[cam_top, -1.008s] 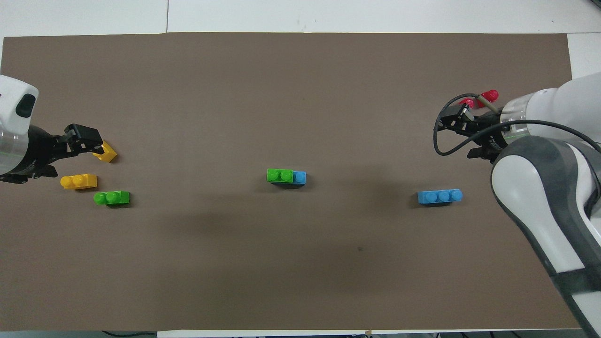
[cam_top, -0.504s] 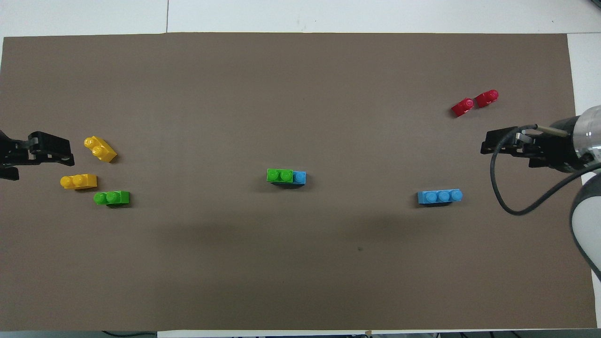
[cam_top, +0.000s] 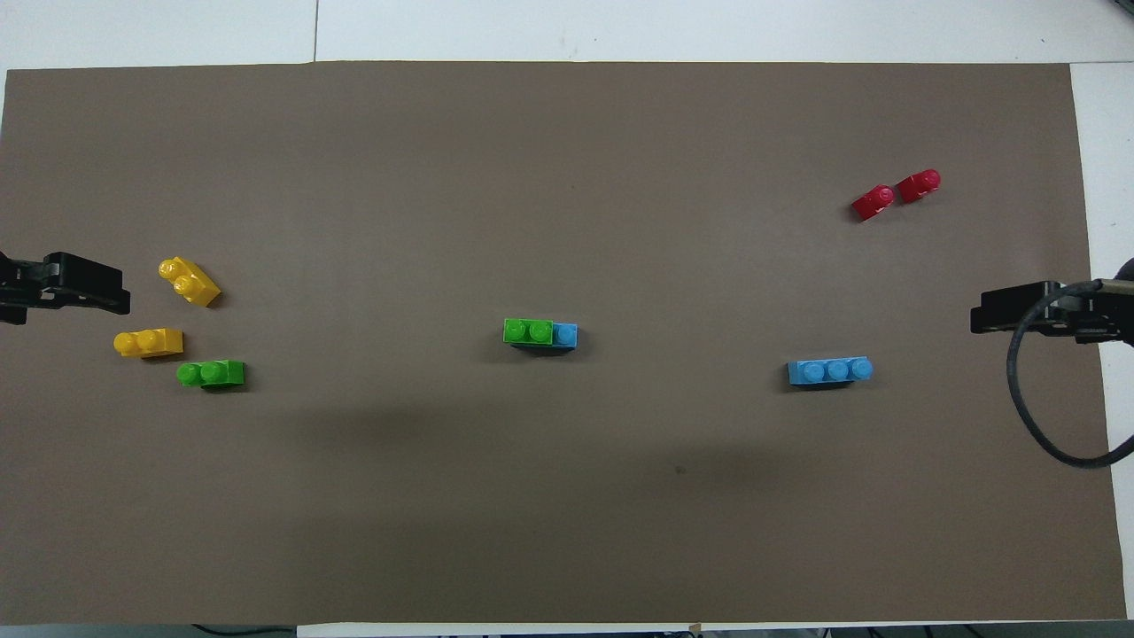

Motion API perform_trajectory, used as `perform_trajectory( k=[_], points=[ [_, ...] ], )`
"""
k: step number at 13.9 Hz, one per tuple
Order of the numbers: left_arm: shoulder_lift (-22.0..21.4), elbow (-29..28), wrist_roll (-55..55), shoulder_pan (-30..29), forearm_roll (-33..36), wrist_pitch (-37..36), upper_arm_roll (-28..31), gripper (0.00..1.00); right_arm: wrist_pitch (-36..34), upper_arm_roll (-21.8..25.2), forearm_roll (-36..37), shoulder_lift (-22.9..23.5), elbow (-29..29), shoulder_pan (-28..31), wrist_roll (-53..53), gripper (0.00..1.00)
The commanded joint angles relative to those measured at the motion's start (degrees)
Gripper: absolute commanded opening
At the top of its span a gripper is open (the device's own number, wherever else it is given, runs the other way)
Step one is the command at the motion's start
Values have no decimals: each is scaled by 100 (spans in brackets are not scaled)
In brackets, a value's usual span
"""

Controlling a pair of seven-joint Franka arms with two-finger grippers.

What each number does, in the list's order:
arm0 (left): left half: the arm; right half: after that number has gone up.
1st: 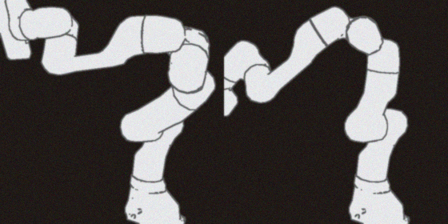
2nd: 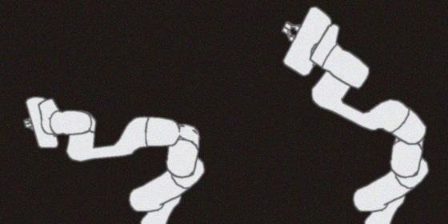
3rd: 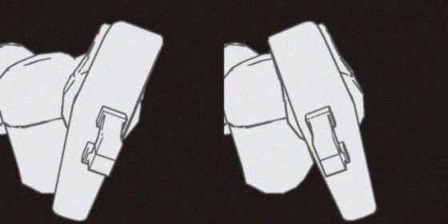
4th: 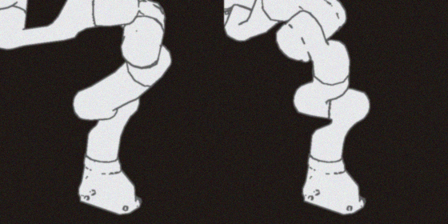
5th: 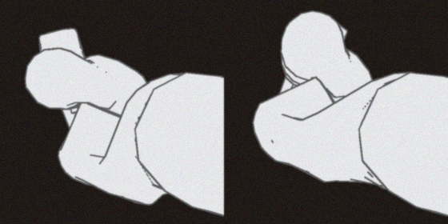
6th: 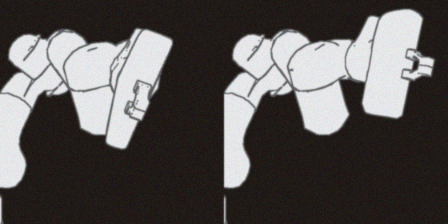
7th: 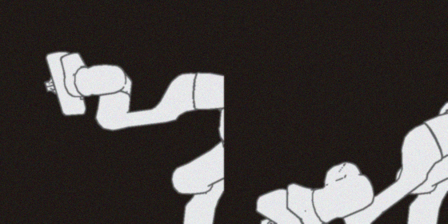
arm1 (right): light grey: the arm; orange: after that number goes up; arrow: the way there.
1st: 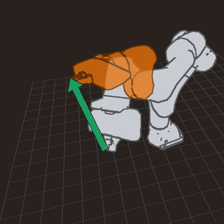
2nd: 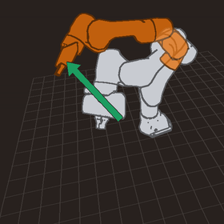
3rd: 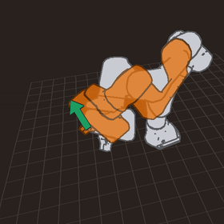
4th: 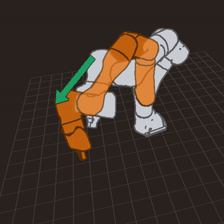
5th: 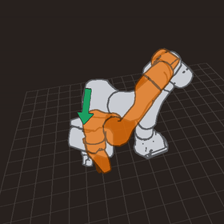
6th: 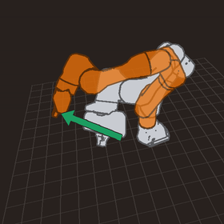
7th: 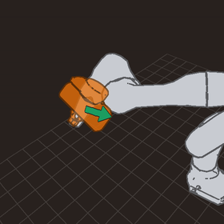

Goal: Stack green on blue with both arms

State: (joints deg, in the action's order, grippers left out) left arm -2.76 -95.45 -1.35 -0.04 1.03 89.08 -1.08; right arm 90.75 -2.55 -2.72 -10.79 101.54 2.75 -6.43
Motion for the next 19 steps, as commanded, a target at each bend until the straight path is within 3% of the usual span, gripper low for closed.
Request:
perform_trajectory(
  k=[1, 7, 19],
  points=[
    [47, 97, 337, -84, -76, -22, -33, 100, -197, -79, 254, 86, -214, 76, 159, 100],
    [65, 166, 267, -84, -524, -22, 90, 100, -277, -79, 325, 411, -618, 76, 159, 100],
    [56, 228, 276, -5, -340, -75, 64, 100, -268, -88, 474, 368, -539, 67, 159, 100]
  ],
)
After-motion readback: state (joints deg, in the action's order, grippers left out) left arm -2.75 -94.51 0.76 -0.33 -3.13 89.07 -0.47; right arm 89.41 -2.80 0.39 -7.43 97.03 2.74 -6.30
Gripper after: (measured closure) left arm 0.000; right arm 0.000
